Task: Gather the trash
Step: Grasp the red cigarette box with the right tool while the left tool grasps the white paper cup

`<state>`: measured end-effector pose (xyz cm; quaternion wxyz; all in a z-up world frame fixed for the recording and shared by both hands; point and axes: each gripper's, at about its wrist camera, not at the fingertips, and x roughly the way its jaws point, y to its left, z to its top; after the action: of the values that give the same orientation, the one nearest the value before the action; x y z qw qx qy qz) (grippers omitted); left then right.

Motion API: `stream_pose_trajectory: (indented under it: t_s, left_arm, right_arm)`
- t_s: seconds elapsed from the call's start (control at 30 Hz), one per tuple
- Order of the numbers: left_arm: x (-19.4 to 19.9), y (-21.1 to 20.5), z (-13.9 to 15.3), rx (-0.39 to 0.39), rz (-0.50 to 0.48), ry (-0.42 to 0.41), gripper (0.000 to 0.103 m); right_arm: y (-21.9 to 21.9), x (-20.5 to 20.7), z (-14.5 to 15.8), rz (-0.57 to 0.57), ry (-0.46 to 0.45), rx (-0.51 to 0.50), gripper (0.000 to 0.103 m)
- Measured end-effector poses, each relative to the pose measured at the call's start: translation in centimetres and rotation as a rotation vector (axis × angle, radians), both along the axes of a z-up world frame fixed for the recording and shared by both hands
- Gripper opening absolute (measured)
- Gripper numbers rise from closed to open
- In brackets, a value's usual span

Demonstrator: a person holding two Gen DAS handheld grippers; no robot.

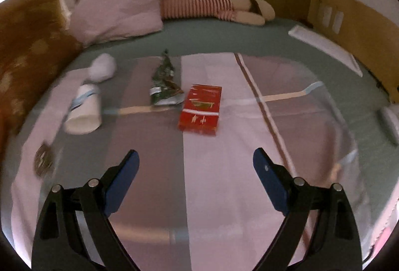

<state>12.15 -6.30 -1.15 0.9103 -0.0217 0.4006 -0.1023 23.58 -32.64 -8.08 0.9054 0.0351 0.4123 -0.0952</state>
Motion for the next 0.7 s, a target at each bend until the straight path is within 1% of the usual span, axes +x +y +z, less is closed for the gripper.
stream_pose_trajectory:
  t_s: [0.13,0.23,0.27,0.33,0.37,0.43,0.5,0.6,0.63,0.7]
  left_arm:
    - [0.8,0.4,-0.3,-0.006,-0.001,0.019,0.099]
    - [1.7,0.4,-0.7,0.006,0.010,0.022,0.099]
    - [2.0,0.6,-1.1,0.007,0.021,0.026,0.099]
    - [2.8,0.6,-2.0,0.007,0.047,0.044,0.099]
    - [3.3,0.6,-2.5,0.007,0.055,0.053,0.099]
    - [4.7,0.6,-3.5,-0.013,0.070,0.086,0.099]
    - [6.5,0.0,-4.4,-0.030,0.093,0.101,0.099]
    - [9.5,-1.8,-5.1,-0.031,0.065,0.119,0.099]
    - [10.5,-2.4,-5.3,-0.020,0.059,0.121,0.099]
    - [13.2,-3.9,-5.7,-0.012,0.032,0.129,0.099]
  right_arm:
    - [-0.3,4.3,-1.9,-0.038,0.033,0.008,0.090]
    - [-0.5,7.2,-3.8,-0.065,0.089,-0.027,0.090]
    - [-0.8,7.9,-4.5,-0.072,0.106,-0.016,0.089]
    - [-1.2,8.2,-5.2,-0.059,0.133,0.026,0.062]
    - [-1.4,7.8,-5.0,-0.053,0.125,0.036,0.057]
    - [-1.5,6.4,-4.2,-0.033,0.090,0.040,0.057]
    - [-1.2,4.4,-3.3,0.014,0.073,0.062,0.057]
    - [-1.4,0.2,-0.4,0.061,0.011,0.081,0.057]
    - [-1.7,-2.1,1.1,0.077,-0.012,0.119,0.057]
    - [-2.2,-4.6,3.1,0.088,-0.048,0.197,0.057]
